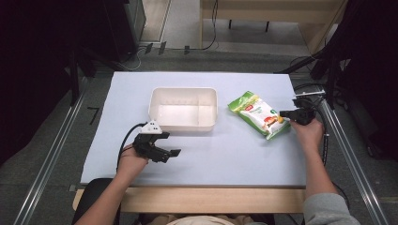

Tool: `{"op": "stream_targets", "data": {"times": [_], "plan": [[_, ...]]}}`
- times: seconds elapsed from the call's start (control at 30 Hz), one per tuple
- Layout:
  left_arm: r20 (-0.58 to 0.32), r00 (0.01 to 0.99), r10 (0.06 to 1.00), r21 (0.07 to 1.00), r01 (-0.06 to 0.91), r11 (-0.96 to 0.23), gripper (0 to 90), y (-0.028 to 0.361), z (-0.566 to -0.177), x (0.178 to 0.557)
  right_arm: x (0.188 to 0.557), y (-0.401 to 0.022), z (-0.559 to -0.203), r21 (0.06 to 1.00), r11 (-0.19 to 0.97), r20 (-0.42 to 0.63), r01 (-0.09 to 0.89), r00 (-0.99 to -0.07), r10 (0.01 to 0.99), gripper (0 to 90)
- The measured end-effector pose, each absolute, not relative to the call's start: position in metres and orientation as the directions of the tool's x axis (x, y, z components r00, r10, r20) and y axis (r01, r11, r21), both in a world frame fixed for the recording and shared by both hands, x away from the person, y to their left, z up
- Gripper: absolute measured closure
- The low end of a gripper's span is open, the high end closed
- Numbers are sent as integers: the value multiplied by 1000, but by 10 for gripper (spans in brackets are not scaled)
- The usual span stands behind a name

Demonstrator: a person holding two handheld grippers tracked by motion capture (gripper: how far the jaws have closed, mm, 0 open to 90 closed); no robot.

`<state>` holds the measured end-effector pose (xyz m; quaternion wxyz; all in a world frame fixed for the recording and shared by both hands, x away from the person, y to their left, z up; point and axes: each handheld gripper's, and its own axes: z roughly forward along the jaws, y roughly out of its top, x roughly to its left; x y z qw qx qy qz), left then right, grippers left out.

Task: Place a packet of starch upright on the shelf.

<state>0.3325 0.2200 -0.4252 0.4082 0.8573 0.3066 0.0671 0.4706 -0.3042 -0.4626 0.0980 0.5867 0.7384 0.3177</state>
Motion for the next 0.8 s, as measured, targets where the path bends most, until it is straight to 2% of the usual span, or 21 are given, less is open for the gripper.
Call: {"op": "stream_targets", "data": {"times": [0.1, 0.47, 0.8], "plan": [[-134, 806, 577, 743, 467, -479, 166, 220, -425, 333, 465, -301, -463, 585, 129, 199, 801, -296, 934, 900], [-139, 807, 573, 747, 465, -475, 166, 218, -425, 334, 448, -295, -461, 565, 144, 228, 813, -321, 919, 900], [-138, 808, 573, 748, 464, -475, 166, 217, -425, 335, 423, -277, -455, 552, 207, 232, 808, -388, 892, 900]]}}
